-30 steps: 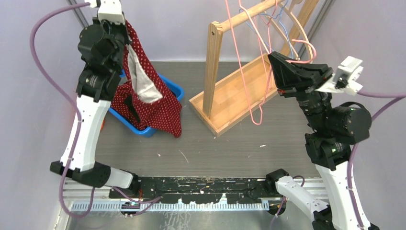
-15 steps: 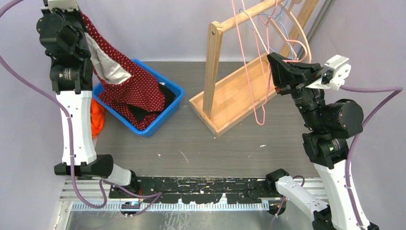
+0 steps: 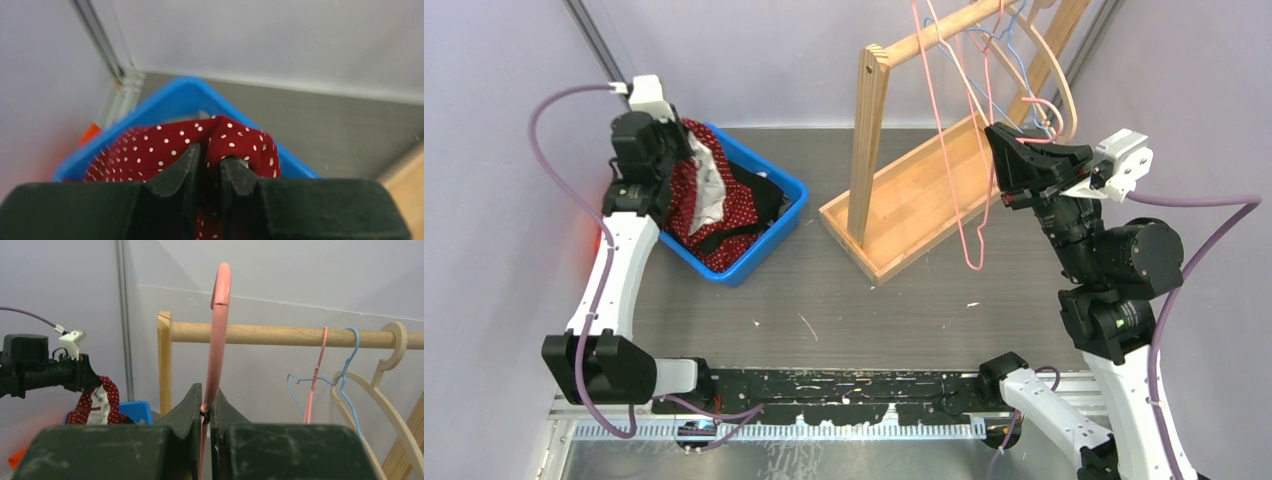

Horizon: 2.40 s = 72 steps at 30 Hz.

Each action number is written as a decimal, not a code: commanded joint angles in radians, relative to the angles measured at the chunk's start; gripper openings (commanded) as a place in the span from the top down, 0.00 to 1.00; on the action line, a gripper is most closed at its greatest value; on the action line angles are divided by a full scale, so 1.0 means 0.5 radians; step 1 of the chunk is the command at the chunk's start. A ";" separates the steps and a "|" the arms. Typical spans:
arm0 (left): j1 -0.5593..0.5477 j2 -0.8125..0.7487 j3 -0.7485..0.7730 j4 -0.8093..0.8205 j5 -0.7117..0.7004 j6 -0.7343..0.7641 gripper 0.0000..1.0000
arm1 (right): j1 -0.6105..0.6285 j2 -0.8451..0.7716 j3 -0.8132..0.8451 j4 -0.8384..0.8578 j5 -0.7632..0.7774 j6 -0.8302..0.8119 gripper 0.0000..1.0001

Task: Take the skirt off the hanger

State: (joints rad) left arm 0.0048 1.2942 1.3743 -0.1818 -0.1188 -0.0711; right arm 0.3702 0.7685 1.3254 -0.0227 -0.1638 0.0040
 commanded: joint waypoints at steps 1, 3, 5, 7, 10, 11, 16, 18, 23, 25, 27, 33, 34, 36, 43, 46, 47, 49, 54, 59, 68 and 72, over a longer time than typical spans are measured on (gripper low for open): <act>-0.002 -0.029 -0.246 0.274 0.257 -0.436 0.80 | -0.001 -0.058 0.042 -0.084 0.081 -0.165 0.99; -0.001 -0.017 -0.367 0.255 0.243 -0.560 0.80 | -0.001 -0.065 0.098 -0.200 0.106 -0.254 0.99; -0.003 -0.010 -0.491 0.235 0.210 -0.655 0.80 | 0.000 -0.064 0.167 -0.316 0.145 -0.328 0.99; -0.003 -0.013 -0.617 0.221 0.167 -0.751 0.79 | -0.002 -0.064 0.227 -0.422 0.205 -0.377 0.99; -0.016 -0.005 -0.769 0.214 0.156 -0.867 0.78 | -0.001 -0.059 0.342 -0.619 0.275 -0.388 0.99; -0.030 0.006 -0.789 0.213 0.166 -0.881 0.78 | -0.001 -0.048 0.374 -0.703 0.266 -0.388 0.99; -0.120 0.019 -0.821 0.118 0.174 -0.890 0.20 | -0.001 -0.030 0.485 -0.882 0.289 -0.341 0.99; -0.169 -0.031 -0.834 0.098 0.131 -0.877 0.06 | -0.001 -0.035 0.507 -0.910 0.301 -0.307 0.99; -0.235 -0.281 -0.819 0.017 -0.010 -0.840 0.02 | 0.003 0.028 0.619 -1.045 0.259 -0.247 0.99; -0.253 -0.403 -0.823 0.006 -0.064 -0.833 0.02 | 0.002 0.060 0.625 -1.056 0.291 -0.232 0.99; -0.291 -0.542 -0.838 0.010 -0.150 -0.812 0.01 | 0.003 0.099 0.627 -1.067 0.315 -0.219 0.99; -0.333 -0.826 -0.836 0.010 -0.274 -0.773 0.01 | 0.002 0.263 0.596 -1.018 0.296 -0.167 0.99; -0.335 -0.854 -0.826 -0.004 -0.275 -0.769 0.00 | 0.003 0.305 0.604 -1.002 0.282 -0.170 0.99; -0.335 -0.898 -0.819 -0.014 -0.277 -0.769 0.00 | 0.003 0.432 0.659 -0.986 0.266 -0.173 0.99; -0.346 -1.012 -0.845 0.011 -0.249 -0.796 0.00 | 0.003 0.744 0.774 -0.624 0.230 -0.236 0.99; -0.354 -1.014 -0.864 0.007 -0.238 -0.794 0.00 | 0.003 0.840 0.796 -0.434 0.272 -0.247 0.99; -0.355 -1.014 -0.862 -0.002 -0.238 -0.790 0.00 | 0.004 0.859 0.790 -0.365 0.275 -0.255 0.99; -0.356 -1.022 -0.869 -0.010 -0.238 -0.780 0.00 | 0.004 0.889 0.751 -0.220 0.278 -0.273 0.99; -0.356 -1.057 -0.888 -0.016 -0.266 -0.741 0.00 | 0.002 0.939 0.745 -0.119 0.311 -0.257 0.99; -0.356 -1.071 -0.897 -0.035 -0.254 -0.732 0.00 | 0.002 0.995 0.770 -0.075 0.270 -0.234 0.99; -0.356 -1.083 -0.921 -0.038 -0.253 -0.680 0.00 | 0.004 1.251 0.970 -0.061 0.204 -0.219 0.99; -0.356 -1.044 -0.904 -0.041 -0.160 -0.619 0.01 | 0.002 1.328 1.009 -0.084 0.198 -0.222 0.99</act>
State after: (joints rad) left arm -0.1703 0.7666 0.9081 -0.2291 -0.2344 -0.4282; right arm 0.3702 1.4250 1.7695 -0.1234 -0.0498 -0.1131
